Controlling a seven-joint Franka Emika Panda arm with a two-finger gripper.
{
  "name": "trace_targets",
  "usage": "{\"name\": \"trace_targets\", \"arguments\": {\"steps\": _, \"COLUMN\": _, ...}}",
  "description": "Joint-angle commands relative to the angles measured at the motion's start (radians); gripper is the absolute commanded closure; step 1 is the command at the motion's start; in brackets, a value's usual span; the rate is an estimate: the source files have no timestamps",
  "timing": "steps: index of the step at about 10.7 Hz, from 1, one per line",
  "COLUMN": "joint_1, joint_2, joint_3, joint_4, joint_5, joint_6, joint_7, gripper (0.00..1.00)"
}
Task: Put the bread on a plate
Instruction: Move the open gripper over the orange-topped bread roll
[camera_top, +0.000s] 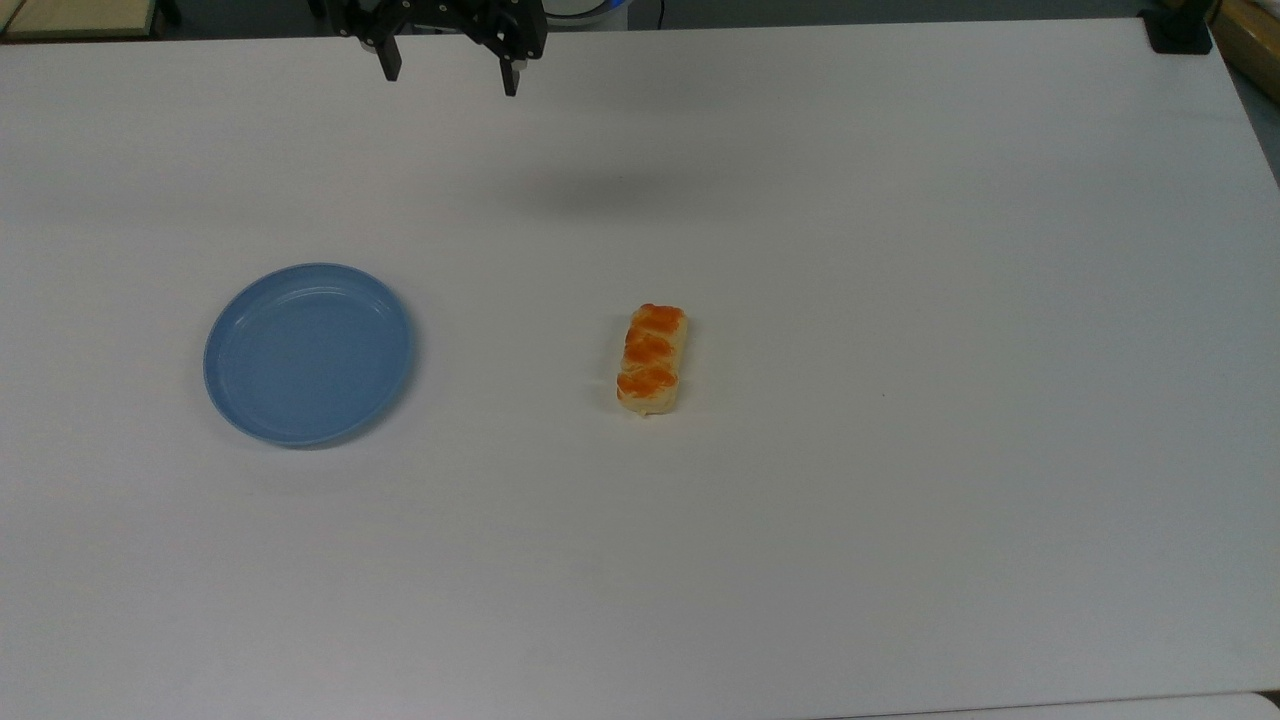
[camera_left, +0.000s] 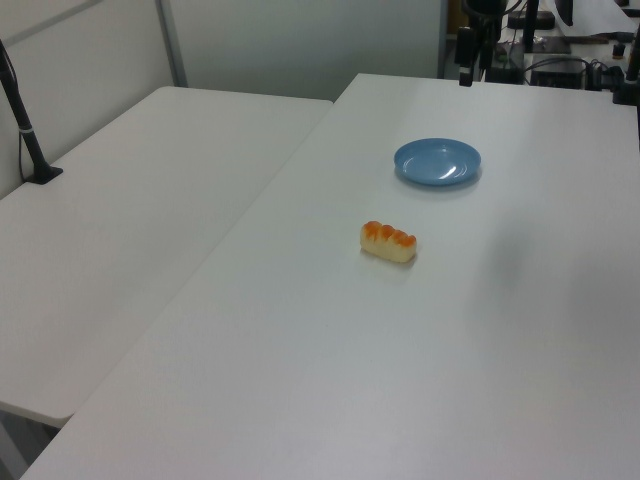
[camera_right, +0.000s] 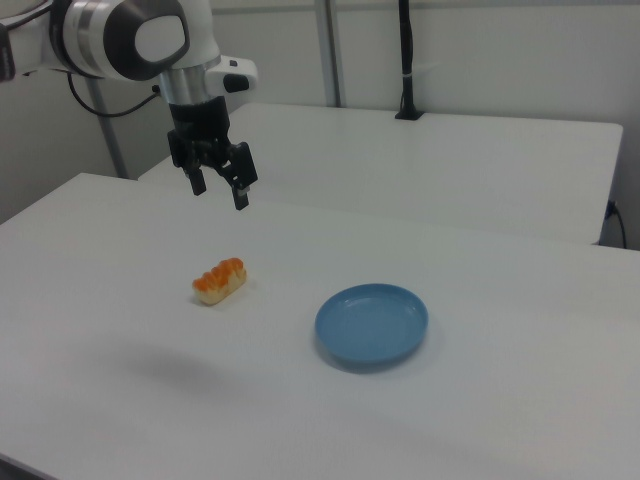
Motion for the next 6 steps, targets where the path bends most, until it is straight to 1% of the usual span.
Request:
{"name": "trace_targets", "arguments": {"steps": 1, "joint_1": 0.021, "joint_2": 0.007, "joint_3": 0.003, "joint_4": -0.015, "joint_5": 0.048, "joint_6": 0.0, "joint_7": -0.013, "gripper": 0.0}}
{"name": "trace_targets", "arguments": {"steps": 3, "joint_1": 0.047, "joint_2": 0.024, "joint_3": 0.005, "joint_4": -0.017, "joint_5": 0.048, "joint_6": 0.0, "joint_7": -0.012, "gripper": 0.0}}
{"name": "trace_targets", "arguments": {"steps": 5, "joint_1": 0.065, "joint_2": 0.061, "joint_3": 0.027, "joint_4": -0.018, "joint_5": 0.048, "joint_6": 0.018, "joint_7": -0.007, "gripper": 0.0}}
{"name": "trace_targets", "arguments": {"steps": 6, "joint_1": 0.065, "joint_2": 0.076, "joint_3": 0.047, "joint_4": -0.023, "joint_5": 0.048, "joint_6": 0.056, "joint_7": -0.006, "gripper": 0.0}}
